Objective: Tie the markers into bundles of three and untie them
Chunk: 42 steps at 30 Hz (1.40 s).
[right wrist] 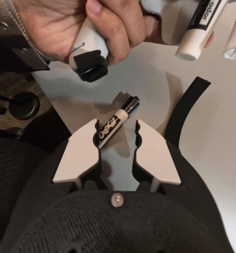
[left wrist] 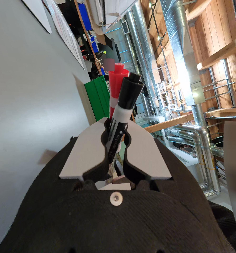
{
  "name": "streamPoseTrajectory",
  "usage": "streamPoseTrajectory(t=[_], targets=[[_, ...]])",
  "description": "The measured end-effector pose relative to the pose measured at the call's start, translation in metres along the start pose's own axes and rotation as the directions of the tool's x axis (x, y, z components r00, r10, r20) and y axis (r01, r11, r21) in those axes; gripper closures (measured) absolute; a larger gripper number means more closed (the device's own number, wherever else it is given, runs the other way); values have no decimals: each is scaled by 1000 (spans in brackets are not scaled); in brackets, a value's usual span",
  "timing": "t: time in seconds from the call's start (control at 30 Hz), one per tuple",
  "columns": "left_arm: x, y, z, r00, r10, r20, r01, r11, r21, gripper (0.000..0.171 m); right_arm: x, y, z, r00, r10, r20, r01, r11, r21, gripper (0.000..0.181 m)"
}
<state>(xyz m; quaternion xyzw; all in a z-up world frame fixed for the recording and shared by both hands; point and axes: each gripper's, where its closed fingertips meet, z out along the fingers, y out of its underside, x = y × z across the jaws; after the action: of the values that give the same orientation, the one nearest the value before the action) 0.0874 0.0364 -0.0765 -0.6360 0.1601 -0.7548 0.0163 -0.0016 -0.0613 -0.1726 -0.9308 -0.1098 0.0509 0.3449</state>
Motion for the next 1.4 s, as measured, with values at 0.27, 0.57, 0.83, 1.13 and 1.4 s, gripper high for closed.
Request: streamPoseTrajectory(t=[0.27,0.57,0.83,1.13,1.4], targets=[[-10,0,0,999,-24,25,24,1000,8,152,-9,21,-4,1000,-2,23,4,996,-85,147],[-18,-4,-3,998,-30,52,29,999,25,153,-12,19,-21,988,46,147,-44,999,-17,163],[-26,3,-1,996,-59,66,59,998,7,152,20,-12,-68,935,184,302,-238,959,153,164],[-30,23,7,982,-183,37,184,983,-19,152,90,-29,-81,852,320,414,-453,848,277,164],[-21,19,2,926,-373,-59,377,912,161,153,85,-26,-88,673,390,628,-639,734,230,164]])
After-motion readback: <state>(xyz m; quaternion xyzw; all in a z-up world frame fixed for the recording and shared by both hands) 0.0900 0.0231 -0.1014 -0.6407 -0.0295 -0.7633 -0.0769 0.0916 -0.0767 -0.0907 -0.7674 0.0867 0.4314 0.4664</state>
